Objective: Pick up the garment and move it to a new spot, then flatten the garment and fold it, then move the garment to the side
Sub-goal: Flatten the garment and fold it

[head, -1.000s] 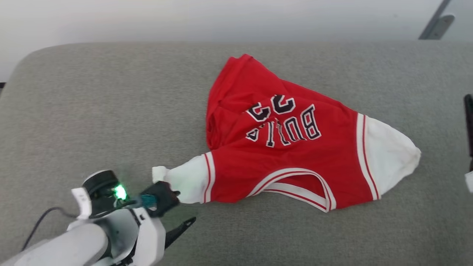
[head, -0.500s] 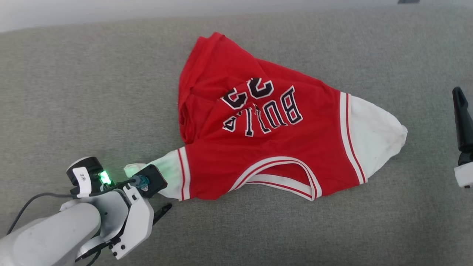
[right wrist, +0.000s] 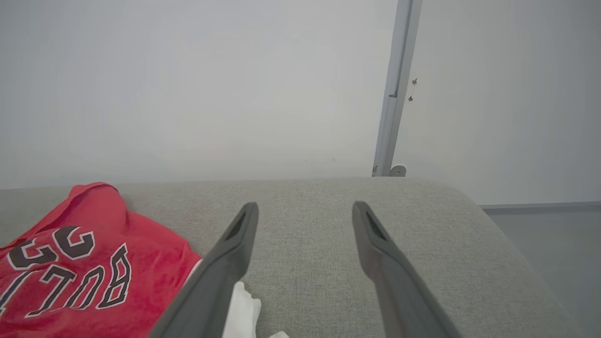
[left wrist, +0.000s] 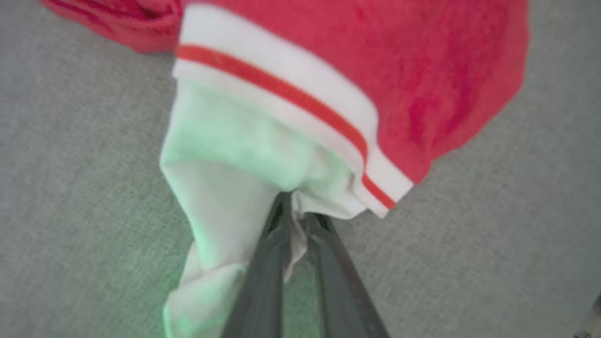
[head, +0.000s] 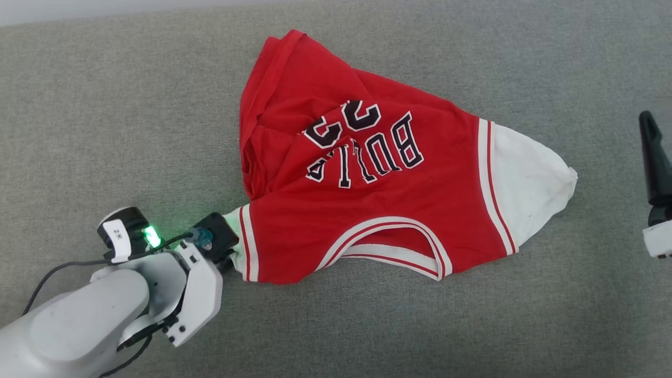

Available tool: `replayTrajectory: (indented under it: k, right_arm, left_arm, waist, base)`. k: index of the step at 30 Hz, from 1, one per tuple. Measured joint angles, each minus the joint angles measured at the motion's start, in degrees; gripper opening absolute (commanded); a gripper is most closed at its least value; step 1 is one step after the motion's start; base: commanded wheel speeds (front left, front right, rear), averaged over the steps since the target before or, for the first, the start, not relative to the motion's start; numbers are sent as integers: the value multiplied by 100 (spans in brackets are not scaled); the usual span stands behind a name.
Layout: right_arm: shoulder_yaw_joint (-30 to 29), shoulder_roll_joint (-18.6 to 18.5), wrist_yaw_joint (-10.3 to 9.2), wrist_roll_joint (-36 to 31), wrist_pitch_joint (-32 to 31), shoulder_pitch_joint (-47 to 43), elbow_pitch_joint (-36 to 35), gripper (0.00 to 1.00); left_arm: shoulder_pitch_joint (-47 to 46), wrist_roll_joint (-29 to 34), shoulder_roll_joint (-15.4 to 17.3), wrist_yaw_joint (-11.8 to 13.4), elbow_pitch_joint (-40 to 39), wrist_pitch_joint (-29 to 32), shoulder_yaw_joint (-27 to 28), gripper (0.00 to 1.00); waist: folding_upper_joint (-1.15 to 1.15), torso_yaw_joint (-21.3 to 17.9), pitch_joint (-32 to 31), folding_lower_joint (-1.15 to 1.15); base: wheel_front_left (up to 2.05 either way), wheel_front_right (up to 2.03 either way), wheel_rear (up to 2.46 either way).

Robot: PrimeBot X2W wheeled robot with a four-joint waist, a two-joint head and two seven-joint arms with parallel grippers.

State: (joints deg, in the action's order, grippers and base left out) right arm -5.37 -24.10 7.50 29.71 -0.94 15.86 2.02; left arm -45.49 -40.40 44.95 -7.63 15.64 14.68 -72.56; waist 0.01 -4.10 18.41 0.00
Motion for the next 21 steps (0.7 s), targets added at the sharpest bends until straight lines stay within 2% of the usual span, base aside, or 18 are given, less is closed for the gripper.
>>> replayTrajectory:
  k: [5,8,15,19,21]
  right_arm:
    - [260,-224,1,51,-244,-8,-147,100]
    - [598,-524,0,113,-560,-93,-246,100]
    - [2048,-1767,1,676,-1824,-281,-715,100]
    - [2852,-2463,1,753,-2599,-206,-794,100]
    - [3150,-2621,0,864,-2871,-72,-761,100]
  left_arm:
    - [-19,-1,-68,7,88,2,22,0]
    - [-25,-1,-87,7,85,2,24,0]
    - [-97,13,-155,7,32,2,16,0]
    - [-139,67,-220,7,-18,11,18,0]
    - [-163,81,-253,7,-51,11,19,0]
  waist:
    - [0,-13,11,0]
    - [0,5,26,0]
    - [0,125,99,0]
    - [0,203,170,0]
    - [0,248,210,0]
  base:
    - [0,0,0]
    - [0,0,0]
    - [0,0,0]
    - [0,0,0]
    - [0,0,0]
